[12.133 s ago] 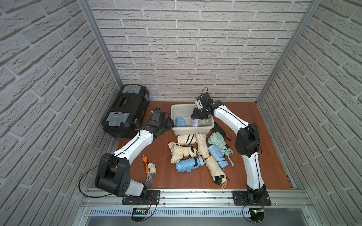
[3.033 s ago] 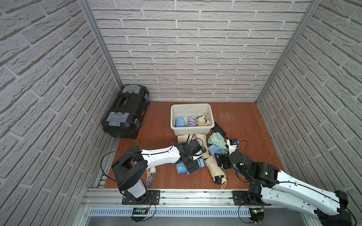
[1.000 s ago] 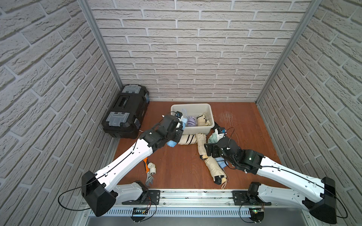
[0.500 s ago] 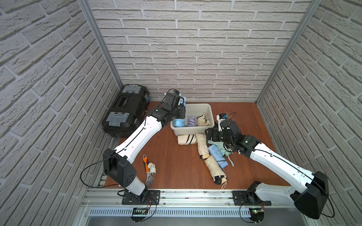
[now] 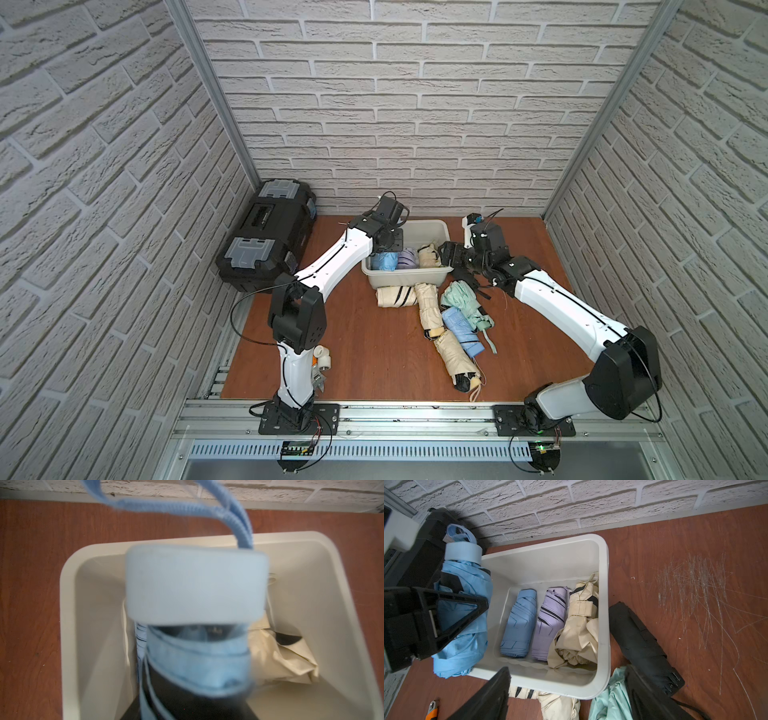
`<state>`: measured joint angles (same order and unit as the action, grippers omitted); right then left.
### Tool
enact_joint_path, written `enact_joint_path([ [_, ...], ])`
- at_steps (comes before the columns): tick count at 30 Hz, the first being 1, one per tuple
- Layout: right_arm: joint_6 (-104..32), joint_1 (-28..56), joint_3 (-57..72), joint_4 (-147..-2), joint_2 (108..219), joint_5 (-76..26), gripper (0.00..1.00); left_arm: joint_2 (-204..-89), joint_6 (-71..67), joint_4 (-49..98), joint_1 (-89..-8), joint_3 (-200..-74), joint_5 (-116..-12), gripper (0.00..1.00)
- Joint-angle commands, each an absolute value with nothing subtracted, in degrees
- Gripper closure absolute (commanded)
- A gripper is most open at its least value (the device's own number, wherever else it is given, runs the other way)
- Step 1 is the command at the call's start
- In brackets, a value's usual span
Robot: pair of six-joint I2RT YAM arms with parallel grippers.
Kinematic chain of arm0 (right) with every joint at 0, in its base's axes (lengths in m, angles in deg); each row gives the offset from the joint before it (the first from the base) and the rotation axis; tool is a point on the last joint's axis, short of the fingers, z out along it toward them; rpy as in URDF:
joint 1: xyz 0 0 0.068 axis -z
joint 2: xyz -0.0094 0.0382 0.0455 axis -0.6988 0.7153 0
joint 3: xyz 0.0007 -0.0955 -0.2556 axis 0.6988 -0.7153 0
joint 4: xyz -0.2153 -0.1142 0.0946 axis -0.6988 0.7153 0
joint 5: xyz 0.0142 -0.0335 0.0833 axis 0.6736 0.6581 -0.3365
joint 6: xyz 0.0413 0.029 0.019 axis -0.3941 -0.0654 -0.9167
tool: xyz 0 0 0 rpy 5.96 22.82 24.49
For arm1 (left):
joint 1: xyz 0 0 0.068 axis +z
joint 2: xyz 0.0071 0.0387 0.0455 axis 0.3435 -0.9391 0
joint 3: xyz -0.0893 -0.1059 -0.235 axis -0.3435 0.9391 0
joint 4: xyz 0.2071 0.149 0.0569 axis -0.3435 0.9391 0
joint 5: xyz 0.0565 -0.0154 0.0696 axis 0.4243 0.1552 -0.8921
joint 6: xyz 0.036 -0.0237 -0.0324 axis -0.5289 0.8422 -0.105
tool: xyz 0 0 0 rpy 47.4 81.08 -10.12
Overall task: Put the umbrella into the storage box
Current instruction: Pick up the umbrella from the center of the board, then place the umbrella in the storage box.
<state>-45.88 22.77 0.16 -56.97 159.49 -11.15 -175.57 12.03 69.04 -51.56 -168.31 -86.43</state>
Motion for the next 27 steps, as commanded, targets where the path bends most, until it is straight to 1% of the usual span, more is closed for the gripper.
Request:
enact_joint_path([
  [1,-45.03,24.41,1.85,-61.84,159.65,-15.03,0.12,-177.32,10.35,70.9,-51.58,-170.29,-94.28,0.53],
  [13,-45.37,25.66,3.0,-60.3,161.39,-19.25,0.13,-182.73,10.41,69.85,-48.88,-173.27,-93.0,0.52],
  [18,-44.65,25.61,1.19,-59.9,160.24,-19.23,0.13,-183.42,9.56,68.86,-48.65,-169.3,-93.23,0.48],
  [20,-44.4,25.68,0.39,-59.81,159.39,-19.1,0.12,-183.6,9.64,67.68,-48.7,-167.78,-94.14,0.42],
  [23,-44.19,25.62,-0.33,-59.46,158.16,-18.86,0.12,-184.14,9.13,65.76,-48.83,-166.57,-95.87,0.29],
  [27,-43.83,25.6,-1.17,-58.3,156.43,-18.84,0.12,-184.87,8.51,63.71,-48.85,-165.27,-97.68,0.22],
])
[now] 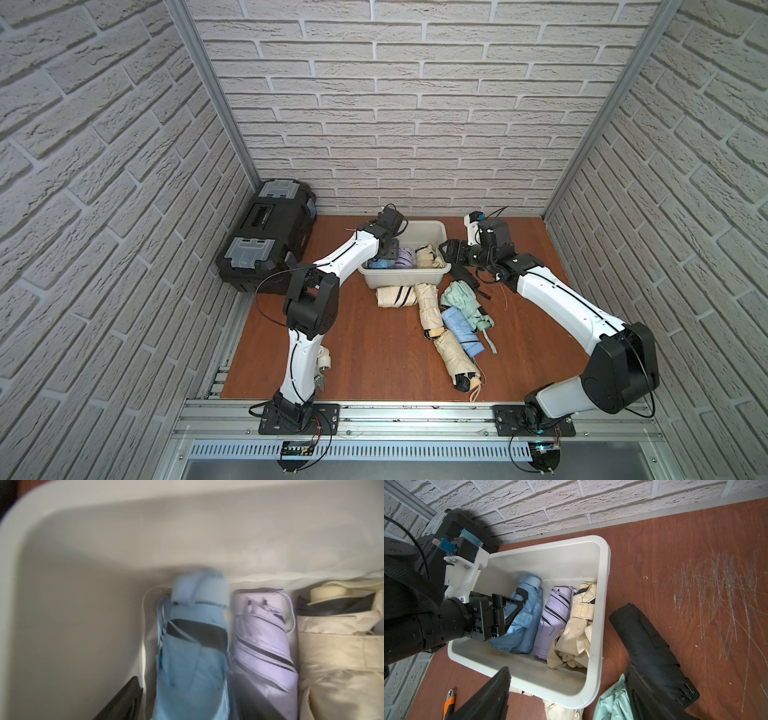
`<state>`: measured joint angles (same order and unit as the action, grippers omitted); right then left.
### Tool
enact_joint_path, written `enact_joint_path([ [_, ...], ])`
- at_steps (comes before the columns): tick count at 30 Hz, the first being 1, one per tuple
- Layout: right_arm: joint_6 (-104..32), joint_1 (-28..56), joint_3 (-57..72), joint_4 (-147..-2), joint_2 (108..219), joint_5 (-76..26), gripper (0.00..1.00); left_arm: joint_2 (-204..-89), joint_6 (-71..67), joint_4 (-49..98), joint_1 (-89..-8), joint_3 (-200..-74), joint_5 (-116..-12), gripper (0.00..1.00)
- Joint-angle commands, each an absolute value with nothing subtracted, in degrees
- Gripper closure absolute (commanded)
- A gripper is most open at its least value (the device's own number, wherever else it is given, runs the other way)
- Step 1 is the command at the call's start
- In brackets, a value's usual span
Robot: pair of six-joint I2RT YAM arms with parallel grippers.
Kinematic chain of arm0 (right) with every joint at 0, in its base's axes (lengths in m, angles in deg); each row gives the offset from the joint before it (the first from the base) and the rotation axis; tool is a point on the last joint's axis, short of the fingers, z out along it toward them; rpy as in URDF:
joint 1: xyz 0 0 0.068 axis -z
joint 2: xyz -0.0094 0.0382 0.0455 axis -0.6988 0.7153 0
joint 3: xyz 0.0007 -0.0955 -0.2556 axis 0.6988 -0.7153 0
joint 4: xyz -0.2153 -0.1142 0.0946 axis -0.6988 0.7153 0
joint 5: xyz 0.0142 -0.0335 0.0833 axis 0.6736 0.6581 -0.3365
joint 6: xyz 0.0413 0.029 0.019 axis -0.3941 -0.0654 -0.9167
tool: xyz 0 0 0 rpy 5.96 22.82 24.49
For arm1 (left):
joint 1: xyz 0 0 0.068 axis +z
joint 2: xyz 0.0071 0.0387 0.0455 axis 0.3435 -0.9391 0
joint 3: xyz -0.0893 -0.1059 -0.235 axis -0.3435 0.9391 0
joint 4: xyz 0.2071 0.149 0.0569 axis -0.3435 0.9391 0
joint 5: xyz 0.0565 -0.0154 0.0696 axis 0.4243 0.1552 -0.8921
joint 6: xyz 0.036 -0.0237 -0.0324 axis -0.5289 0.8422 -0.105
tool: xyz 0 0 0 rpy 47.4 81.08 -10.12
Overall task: Put the umbrella into the storage box
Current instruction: Place the umbrella in the storage box.
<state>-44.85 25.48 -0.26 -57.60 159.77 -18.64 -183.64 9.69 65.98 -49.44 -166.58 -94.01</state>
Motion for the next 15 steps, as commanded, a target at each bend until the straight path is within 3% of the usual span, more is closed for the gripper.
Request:
enact_joint_path([
  [1,-43.62,25.52,-1.43,-57.78,155.77,-18.75,0.12,-184.76,8.46,63.13,-48.89,-164.84,-98.02,0.2],
  [15,-36.08,18.22,-7.15,-38.8,145.97,-16.29,0.11,-170.99,7.63,56.26,-52.52,-157.01,-96.71,0.13],
])
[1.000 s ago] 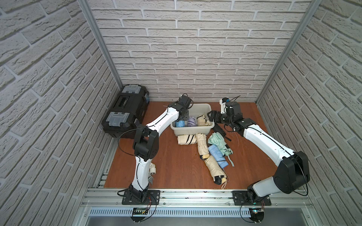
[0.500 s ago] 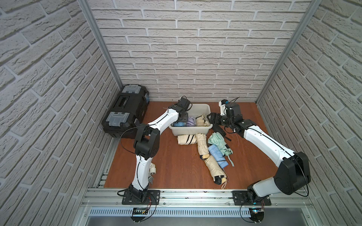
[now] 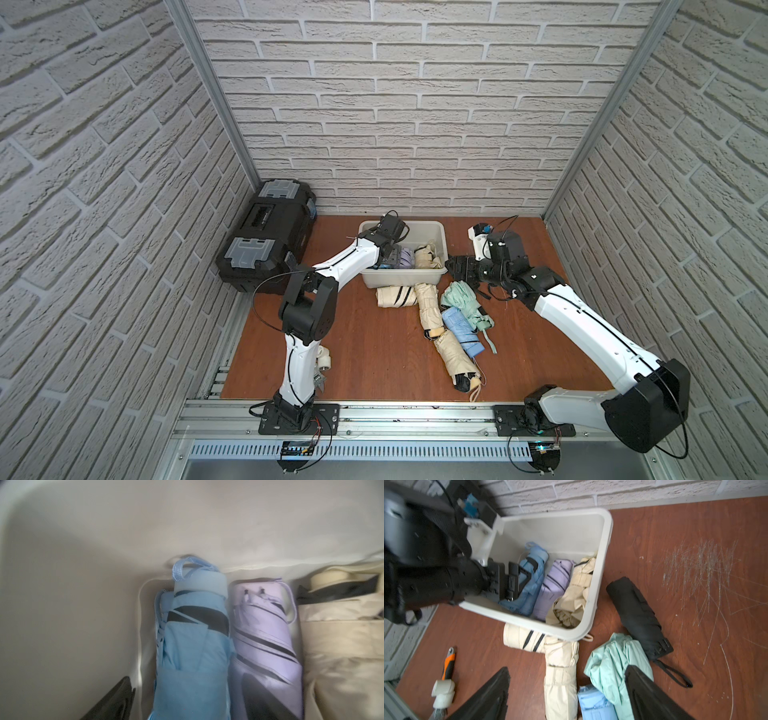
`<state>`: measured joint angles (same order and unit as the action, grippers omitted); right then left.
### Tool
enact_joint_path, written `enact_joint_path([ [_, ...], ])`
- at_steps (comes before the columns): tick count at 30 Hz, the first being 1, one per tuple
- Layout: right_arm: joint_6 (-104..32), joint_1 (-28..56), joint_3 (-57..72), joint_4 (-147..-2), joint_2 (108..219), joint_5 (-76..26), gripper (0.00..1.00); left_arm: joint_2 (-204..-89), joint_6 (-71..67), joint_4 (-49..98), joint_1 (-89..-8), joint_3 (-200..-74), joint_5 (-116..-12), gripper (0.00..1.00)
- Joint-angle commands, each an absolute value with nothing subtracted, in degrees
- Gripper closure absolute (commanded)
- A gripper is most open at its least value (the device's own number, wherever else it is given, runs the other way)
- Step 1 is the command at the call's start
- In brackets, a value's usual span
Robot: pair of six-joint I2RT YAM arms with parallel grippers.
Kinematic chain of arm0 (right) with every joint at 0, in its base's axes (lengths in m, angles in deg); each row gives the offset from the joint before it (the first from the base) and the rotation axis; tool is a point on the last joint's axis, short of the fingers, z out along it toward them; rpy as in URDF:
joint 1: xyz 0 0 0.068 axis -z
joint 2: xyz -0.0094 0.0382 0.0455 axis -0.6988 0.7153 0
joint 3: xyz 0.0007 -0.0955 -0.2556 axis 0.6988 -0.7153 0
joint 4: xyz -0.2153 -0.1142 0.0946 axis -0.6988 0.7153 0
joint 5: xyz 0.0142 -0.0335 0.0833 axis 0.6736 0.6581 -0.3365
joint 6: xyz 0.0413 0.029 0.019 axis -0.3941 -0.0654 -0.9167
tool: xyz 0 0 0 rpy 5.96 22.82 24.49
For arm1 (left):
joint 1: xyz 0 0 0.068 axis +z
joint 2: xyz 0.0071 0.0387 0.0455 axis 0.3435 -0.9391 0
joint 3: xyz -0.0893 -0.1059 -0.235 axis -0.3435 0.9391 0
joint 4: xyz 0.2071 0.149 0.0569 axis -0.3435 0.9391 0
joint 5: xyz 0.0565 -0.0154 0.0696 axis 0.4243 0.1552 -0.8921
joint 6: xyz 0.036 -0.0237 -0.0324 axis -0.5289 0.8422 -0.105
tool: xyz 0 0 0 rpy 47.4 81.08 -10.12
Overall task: Put the umbrella into the storage box
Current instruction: Place the umbrella in the storage box, then pick up the umbrella from the center of the board.
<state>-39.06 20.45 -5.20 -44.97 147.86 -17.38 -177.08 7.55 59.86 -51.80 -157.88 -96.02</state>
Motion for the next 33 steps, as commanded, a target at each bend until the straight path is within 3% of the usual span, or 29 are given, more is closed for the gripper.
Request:
enact_joint_path([
  [1,-36.06,16.97,-7.68,-37.22,145.54,-15.71,0.11,-169.41,8.15,55.86,-52.7,-156.15,-96.32,0.12],
  [6,-37.54,11.38,-11.38,-35.22,144.75,-14.06,0.11,-160.66,11.86,52.74,-53.14,-150.12,-94.67,0.12],
  [18,-43.55,7.68,-19.76,-55.21,152.57,-19.02,0.09,-142.14,21.68,46.21,-53.4,-133.09,-89.33,0.12],
  [33,-42.93,7.59,-18.65,-65.01,164.8,-13.05,0.09,-136.38,24.85,46.82,-53.11,-126.95,-89.04,0.12],
])
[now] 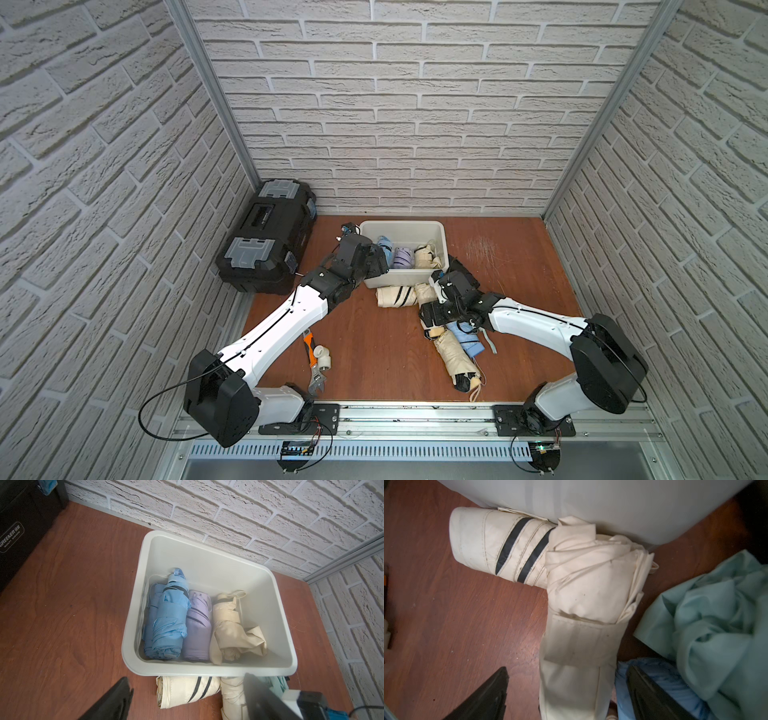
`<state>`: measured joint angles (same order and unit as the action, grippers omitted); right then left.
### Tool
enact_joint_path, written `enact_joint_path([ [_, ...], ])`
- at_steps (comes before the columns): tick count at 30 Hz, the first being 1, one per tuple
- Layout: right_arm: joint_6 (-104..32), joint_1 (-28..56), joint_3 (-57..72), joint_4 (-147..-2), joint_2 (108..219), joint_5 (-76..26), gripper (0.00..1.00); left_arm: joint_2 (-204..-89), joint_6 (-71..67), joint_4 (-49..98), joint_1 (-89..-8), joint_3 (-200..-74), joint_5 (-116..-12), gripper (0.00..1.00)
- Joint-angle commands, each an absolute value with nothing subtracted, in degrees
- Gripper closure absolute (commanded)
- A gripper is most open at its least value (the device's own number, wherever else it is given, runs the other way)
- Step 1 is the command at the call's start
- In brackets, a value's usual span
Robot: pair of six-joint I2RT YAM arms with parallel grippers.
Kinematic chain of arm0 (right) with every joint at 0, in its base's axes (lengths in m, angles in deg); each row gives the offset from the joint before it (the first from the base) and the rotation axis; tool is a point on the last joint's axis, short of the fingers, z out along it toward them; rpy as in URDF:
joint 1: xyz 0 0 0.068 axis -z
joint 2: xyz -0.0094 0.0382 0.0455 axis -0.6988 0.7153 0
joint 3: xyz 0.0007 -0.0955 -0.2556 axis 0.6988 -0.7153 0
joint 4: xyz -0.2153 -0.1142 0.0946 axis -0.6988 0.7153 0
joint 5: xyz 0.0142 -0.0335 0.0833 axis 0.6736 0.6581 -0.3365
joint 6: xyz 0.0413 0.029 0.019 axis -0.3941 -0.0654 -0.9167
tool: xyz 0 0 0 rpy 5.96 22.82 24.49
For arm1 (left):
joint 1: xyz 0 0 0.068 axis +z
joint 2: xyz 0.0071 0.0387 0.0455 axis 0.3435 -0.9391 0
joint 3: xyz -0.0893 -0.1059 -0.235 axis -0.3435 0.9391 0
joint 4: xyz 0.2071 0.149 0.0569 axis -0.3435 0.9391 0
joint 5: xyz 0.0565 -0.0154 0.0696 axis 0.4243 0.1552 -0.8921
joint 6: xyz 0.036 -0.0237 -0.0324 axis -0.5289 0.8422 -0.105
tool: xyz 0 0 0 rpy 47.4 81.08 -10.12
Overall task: Put the umbrella into the storage box
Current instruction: Pick up the umbrella from the center of the board.
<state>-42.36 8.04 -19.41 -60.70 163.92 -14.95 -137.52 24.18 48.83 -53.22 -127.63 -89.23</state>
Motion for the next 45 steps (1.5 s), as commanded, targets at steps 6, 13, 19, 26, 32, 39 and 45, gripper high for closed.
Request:
enact_joint_path([
  [6,-43.61,7.59,-18.07,-68.28,169.34,-13.38,0.1,-136.28,24.41,47.04,-52.86,-127.87,-88.88,0.12],
  [13,-44.27,7.51,-18.22,-70.67,172.68,-13.56,0.18,-135.15,25.17,46.61,-52.1,-127.33,-88.18,0.12],
  [19,-44.44,7.18,-20.18,-72.66,172.2,-14.09,0.33,-134.19,25.16,48.45,-51.57,-127.79,-87.47,0.12],
  [26,-44.05,6.23,-23.81,-72.05,166.38,-14.83,0.45,-131.36,25.63,49.71,-50.88,-127.35,-87.38,0.12],
  [32,-42.44,4.83,-28.34,-71.19,157.45,-15.23,0.52,-129.87,26.15,49.72,-50.07,-127.76,-86.5,0.12],
  [39,-35.93,2.68,-29.51,-67.43,148.8,-17.38,0.55,-129.27,27.47,50.28,-49.36,-129.17,-84.86,0.12],
  [45,-25.28,0.1,-27.55,-61.1,143.41,-20.05,0.59,-129.0,28.87,53.58,-48.7,-130.55,-83.88,0.12],
])
